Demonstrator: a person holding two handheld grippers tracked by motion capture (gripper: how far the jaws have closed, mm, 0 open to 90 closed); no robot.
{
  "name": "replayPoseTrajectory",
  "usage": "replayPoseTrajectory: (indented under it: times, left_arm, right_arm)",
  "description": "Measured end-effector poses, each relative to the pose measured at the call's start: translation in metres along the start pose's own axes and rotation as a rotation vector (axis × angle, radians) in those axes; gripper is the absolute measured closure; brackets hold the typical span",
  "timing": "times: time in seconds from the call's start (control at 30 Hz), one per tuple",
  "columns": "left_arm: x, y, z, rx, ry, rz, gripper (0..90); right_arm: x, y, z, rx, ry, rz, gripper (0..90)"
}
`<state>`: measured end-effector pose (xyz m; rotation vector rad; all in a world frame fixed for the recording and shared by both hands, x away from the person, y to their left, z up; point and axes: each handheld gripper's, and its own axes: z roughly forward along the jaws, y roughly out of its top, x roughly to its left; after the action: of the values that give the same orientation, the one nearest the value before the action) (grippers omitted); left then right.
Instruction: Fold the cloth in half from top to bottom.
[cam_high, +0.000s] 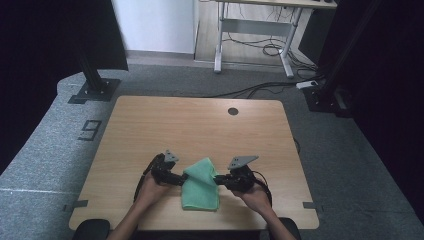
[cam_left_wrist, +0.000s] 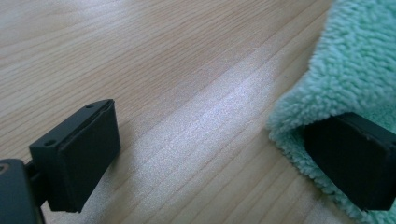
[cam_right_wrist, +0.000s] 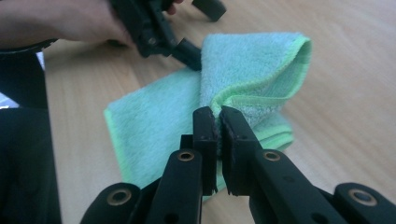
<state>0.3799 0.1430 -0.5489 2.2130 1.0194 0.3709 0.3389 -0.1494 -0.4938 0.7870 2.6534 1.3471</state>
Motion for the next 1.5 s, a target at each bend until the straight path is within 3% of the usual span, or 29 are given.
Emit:
replayPoseTrajectory:
  times: [0.4, 0.8, 0.93, 1.2, 1.5]
  left_arm:
    - [0.000, 0.000, 0.000, 0.000, 0.000, -0.001, 4.1]
    - [0.000, 0.000, 0.000, -0.001, 0.000, -0.001, 4.1]
    - [0.001, -0.001, -0.001, 0.000, -0.015, 0.011, 4.3]
    - [-0.003, -0.002, -0.017, 0.058, -0.081, 0.041, 8.5]
    - [-0.007, -0.007, -0.012, 0.058, -0.045, 0.059, 3.7]
  right_arm:
    - [0.011, -0.025, 0.021, 0.061, 0.025, 0.001, 83.9]
    - [0.016, -0.040, 0.026, 0.104, 0.041, 0.017, 83.7]
    - [0.016, -0.042, 0.027, 0.103, 0.042, 0.020, 83.7]
    - [0.014, -0.045, 0.027, 0.094, 0.048, 0.039, 83.4]
    - [0.017, -0.042, 0.030, 0.110, 0.014, 0.010, 84.2]
